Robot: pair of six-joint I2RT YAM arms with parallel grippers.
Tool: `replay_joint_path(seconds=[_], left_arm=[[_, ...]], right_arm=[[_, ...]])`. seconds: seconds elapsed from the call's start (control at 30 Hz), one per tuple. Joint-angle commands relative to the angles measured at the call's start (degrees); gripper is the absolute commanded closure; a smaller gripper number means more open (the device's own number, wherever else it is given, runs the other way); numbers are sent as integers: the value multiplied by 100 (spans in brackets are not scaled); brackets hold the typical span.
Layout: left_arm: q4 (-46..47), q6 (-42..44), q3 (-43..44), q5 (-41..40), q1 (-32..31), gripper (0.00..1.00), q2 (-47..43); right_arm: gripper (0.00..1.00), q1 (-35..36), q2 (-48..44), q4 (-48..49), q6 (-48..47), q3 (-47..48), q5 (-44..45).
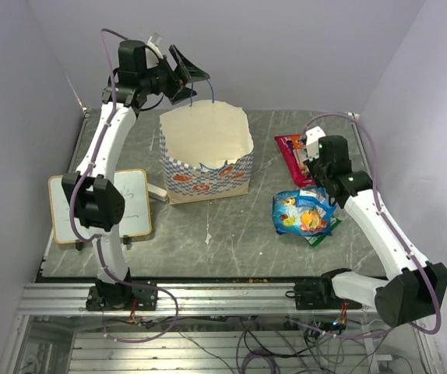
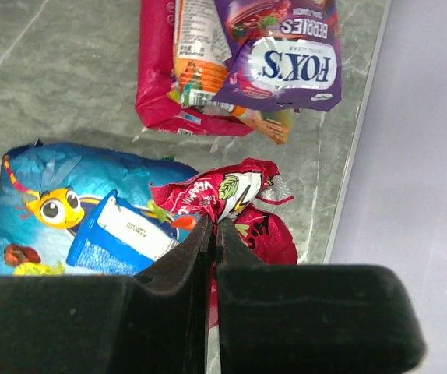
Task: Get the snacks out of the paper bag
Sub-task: Adjust the paper bag at the center of the board, then place the snack at the center of the board.
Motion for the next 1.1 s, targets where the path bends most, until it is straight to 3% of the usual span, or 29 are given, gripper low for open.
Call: replay_joint_path(seconds=[0.0, 0.3, 0.67, 1.03, 1.07], left_arm=[[-432, 286, 155, 115, 94, 0, -405], [-1719, 907, 779, 200, 422, 0, -641], [-2786, 1664, 670, 176, 864, 1, -1439], [-3029, 1817, 42, 206, 926, 0, -2155], [-3044, 1826, 27, 202, 926, 0, -2178]], right_arm=[[100, -407, 344, 327, 698, 337, -416], [100, -924, 1697, 757, 1606, 1436, -426], [100, -1107, 3124, 1207, 1354, 2303, 61], [100, -1135, 3423, 1307, 1297, 2172, -168], [94, -1130, 3369, 1358, 1286, 2060, -164]])
